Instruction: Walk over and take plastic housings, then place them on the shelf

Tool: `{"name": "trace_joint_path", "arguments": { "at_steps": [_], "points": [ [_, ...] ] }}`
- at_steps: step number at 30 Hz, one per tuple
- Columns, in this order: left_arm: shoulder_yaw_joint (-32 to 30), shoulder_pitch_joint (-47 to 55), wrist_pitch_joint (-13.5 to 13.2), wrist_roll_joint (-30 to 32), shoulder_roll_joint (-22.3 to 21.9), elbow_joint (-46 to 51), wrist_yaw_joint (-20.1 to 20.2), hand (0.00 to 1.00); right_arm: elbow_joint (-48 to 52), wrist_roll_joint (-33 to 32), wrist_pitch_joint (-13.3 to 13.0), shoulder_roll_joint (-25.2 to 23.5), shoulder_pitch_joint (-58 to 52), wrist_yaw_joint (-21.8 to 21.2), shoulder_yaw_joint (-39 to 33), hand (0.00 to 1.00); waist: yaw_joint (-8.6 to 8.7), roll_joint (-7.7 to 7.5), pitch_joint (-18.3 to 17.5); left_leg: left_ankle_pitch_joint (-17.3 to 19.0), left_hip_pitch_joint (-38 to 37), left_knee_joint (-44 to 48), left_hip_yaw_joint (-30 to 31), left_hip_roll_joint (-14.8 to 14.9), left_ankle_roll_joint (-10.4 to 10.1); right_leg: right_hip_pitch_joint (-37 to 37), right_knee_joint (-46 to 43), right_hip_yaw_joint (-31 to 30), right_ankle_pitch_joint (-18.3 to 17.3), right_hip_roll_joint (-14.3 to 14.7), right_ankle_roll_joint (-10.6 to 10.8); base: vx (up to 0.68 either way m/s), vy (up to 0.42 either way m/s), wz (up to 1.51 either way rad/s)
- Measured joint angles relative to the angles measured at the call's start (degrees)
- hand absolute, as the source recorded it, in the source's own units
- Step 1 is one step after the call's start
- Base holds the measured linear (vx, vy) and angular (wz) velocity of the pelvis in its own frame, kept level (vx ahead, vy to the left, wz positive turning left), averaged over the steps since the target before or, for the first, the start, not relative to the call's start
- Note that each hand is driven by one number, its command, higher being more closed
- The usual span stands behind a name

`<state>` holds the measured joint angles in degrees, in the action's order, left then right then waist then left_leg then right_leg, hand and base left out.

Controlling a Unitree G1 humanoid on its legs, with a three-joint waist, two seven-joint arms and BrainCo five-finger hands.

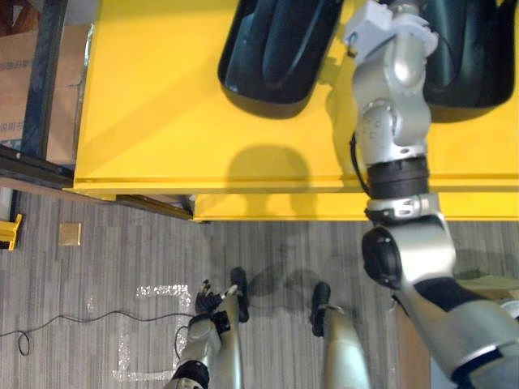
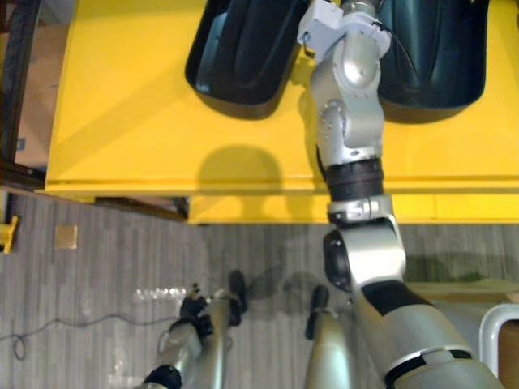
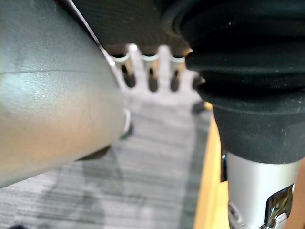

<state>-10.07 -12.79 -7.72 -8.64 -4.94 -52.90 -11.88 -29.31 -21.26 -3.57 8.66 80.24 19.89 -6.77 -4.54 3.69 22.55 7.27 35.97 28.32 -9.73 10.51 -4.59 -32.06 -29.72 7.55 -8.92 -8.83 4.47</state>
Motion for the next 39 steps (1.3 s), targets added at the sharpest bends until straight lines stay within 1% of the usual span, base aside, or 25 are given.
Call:
{"name": "trace_joint_path", "arguments": {
  "at_steps": [9, 13, 17, 23, 28, 33, 39],
  "points": [
    [0.11, 0.00, -0.08, -0.35, 0.00, 0.00, 0.92, 0.00, -7.21, -1.58, 0.23, 0.83, 4.16, -0.38, -0.19, 0.00, -0.05, 0.03, -0.02, -0.12, -0.05, -0.07, 0.01, -0.08, 0.05, 0.00, 0.10, 0.08, 0.01, -0.05, 0.00, 0.03, -0.006, 0.01],
    [0.19, 0.01, -0.09, -0.43, 0.00, -0.03, 1.19, 0.00, -10.41, -2.37, 1.31, 2.16, 7.02, -1.12, 0.16, 0.00, -0.09, 0.07, -0.04, -0.43, -0.18, -0.52, 0.11, -0.22, -0.01, 0.12, 0.25, 0.20, 0.02, -0.11, 0.01, 0.00, -0.002, 0.01],
    [0.35, 0.04, -0.08, -0.46, 0.02, -0.14, 1.55, 0.00, -12.32, -2.78, 1.43, 3.18, 9.00, -1.12, 1.03, 0.00, -0.19, 0.17, -0.11, -0.89, -0.64, -1.27, 0.17, -0.33, -0.12, 0.38, 0.32, 0.29, 0.03, -0.13, 0.01, 0.01, -0.004, 0.01],
    [2.33, 0.59, -0.05, -0.49, 0.24, -0.48, 1.66, 0.00, -12.85, -2.94, 1.58, 3.98, 9.01, -1.12, 2.03, 0.00, -0.02, 0.91, -0.55, -1.42, -2.03, -3.04, 0.48, -0.49, -0.31, 2.03, 1.58, 0.88, 0.06, -0.09, 0.05, 0.02, -0.011, 0.04],
    [2.44, 0.60, -0.04, -0.52, 0.25, -0.57, 1.92, 0.00, -13.10, -4.40, 1.59, 4.97, 9.01, -1.12, 1.97, 0.00, -0.07, 0.93, -0.56, -2.14, -2.24, -3.99, 0.79, -0.85, -0.53, 2.08, 1.89, 1.32, 0.10, -0.23, 0.07, 0.04, -0.011, 0.05],
    [2.57, 0.60, -0.04, -0.53, 0.26, -0.67, 2.01, 0.00, -16.48, -5.51, 1.72, 5.40, 9.79, -1.16, 2.09, 0.00, -0.13, 0.93, -0.56, -2.18, -2.56, -4.19, 0.81, -0.85, -0.59, 2.29, 1.89, 1.36, 0.10, -0.26, 0.07, 0.03, -0.007, 0.00],
    [4.05, 1.55, -0.18, -0.48, 0.58, -0.50, 2.06, 0.00, -16.79, -9.10, 2.11, 7.72, 9.83, -1.34, 2.26, 0.00, -0.23, 0.95, -0.58, -2.18, -3.06, -4.23, 0.99, -0.88, -0.59, 3.13, 2.14, 1.66, 0.10, -0.26, 0.06, 0.00, 0.000, 0.01]
  ]
}}
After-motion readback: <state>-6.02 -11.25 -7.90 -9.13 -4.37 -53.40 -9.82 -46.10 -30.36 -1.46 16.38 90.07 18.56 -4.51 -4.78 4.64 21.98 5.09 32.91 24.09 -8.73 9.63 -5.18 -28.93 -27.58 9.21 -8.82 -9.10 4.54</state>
